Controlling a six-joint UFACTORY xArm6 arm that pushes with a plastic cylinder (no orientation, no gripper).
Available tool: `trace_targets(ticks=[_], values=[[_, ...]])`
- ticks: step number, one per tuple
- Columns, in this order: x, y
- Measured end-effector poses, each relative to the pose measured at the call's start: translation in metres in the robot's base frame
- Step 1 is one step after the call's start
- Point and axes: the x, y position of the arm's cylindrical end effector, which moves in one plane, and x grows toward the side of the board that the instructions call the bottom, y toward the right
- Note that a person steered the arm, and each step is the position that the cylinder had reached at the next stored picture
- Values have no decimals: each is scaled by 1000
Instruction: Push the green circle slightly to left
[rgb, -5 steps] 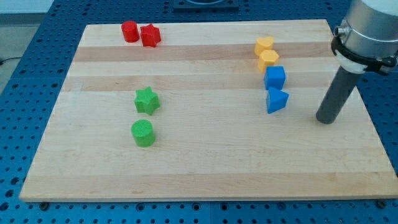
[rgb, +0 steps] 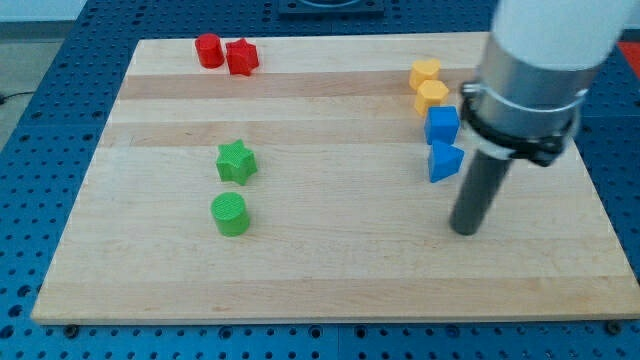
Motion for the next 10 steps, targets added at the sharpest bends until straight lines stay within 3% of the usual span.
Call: trace_targets(ticks=[6,8,10], values=[[0,-286],[12,-307],[22,-263]])
